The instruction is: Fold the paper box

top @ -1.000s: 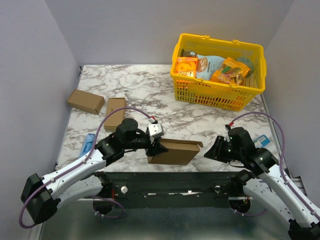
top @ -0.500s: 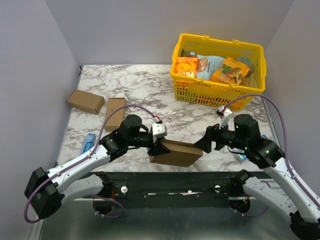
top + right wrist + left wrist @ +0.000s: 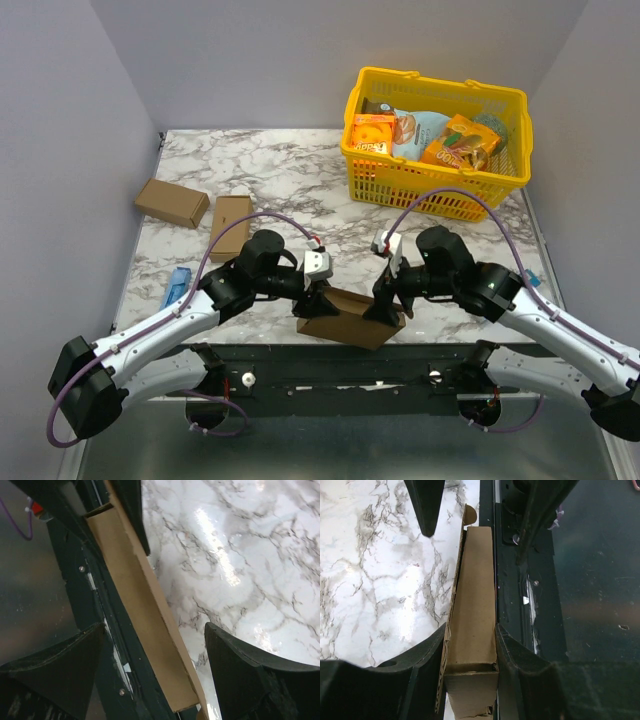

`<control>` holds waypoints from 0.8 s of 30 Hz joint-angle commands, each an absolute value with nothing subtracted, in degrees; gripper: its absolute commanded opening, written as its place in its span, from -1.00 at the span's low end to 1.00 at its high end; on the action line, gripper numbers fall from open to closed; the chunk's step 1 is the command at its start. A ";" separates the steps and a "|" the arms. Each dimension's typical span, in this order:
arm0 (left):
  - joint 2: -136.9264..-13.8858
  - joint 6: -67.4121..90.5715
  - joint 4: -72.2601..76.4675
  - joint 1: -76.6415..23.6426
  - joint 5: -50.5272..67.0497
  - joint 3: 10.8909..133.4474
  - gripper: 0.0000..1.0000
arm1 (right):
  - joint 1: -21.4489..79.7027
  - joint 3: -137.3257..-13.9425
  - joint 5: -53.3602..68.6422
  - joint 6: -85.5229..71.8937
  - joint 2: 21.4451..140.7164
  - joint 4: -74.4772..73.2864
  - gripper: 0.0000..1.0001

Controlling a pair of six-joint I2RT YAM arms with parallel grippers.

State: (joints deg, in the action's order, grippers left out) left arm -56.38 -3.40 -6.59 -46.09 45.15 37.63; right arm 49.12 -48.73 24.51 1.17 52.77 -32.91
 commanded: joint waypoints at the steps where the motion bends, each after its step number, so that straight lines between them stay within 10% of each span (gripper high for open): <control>1: -54.85 -3.69 -8.44 -45.97 46.85 38.41 -0.86 | 51.76 -50.27 26.10 4.83 55.63 -29.80 0.76; 14: -53.26 -1.58 -5.97 -44.65 42.90 37.35 -0.86 | 60.29 -49.31 10.83 5.98 58.01 -29.80 -0.21; 19: -53.26 -0.35 -8.00 -43.34 34.90 39.28 0.27 | 60.21 -49.13 0.55 5.10 57.39 -30.41 -0.44; 24: -49.23 -0.18 -8.26 -38.86 30.42 39.81 0.68 | 60.29 -50.18 -8.60 6.85 59.14 -33.04 -0.46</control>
